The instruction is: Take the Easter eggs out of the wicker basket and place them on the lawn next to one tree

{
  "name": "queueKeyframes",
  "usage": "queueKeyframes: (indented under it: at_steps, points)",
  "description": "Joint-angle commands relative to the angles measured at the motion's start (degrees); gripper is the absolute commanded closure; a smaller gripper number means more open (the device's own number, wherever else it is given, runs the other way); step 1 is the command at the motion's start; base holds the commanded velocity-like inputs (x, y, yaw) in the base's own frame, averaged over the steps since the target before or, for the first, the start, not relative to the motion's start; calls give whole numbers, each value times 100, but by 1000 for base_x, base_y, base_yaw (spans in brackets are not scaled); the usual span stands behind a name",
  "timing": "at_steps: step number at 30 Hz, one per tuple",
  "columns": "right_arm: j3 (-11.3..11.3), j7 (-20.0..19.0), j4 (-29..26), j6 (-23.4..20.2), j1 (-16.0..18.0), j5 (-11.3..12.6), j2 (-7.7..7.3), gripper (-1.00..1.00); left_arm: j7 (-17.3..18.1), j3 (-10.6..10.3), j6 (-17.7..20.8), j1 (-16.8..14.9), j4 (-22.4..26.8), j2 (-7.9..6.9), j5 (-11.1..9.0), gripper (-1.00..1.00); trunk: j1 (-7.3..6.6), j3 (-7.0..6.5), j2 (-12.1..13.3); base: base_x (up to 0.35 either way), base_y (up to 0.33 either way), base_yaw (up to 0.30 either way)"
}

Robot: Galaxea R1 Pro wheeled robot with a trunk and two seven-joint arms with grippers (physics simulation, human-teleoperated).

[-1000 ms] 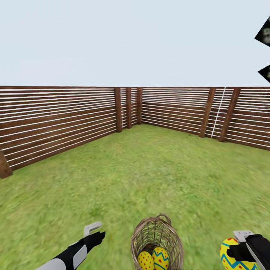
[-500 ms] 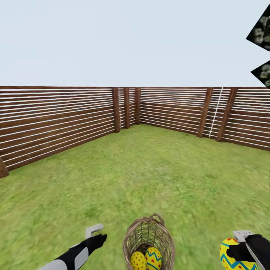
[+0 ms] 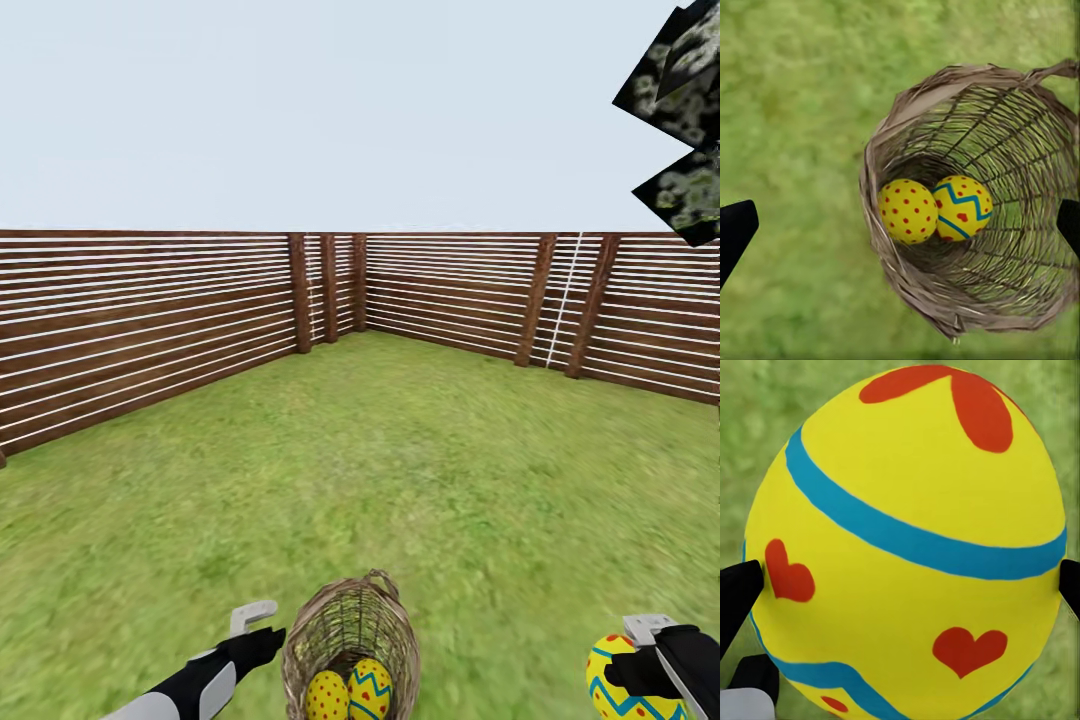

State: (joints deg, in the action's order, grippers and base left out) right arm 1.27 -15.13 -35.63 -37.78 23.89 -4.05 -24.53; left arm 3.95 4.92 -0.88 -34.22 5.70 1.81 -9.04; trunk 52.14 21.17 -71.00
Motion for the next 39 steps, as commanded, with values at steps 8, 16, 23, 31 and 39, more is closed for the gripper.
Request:
queueKeyframes:
  at_steps: [8,16,23,31,39]
  points:
    - [14,-42,-6,-19,2,-43,1,100,27,38,-9,-6,-7,11,-19,-100,0,7,-4,0,-345,0]
    - [14,-42,-6,-19,2,-43,1,100,27,36,-10,-5,-7,21,-19,-100,0,-13,-4,0,-345,-109]
    - [14,-42,-6,-19,2,-35,1,100,27,36,-10,-5,-7,21,-19,-100,0,-49,-4,0,-345,-209]
    - [14,-39,-6,-19,2,-43,8,100,27,36,-9,-4,-7,21,-19,-100,0,-51,-4,55,-297,-11]
    - [14,-42,-6,-11,2,-43,2,100,27,38,-9,-5,-8,21,-19,-100,0,-51,-4,6,-11,-103]
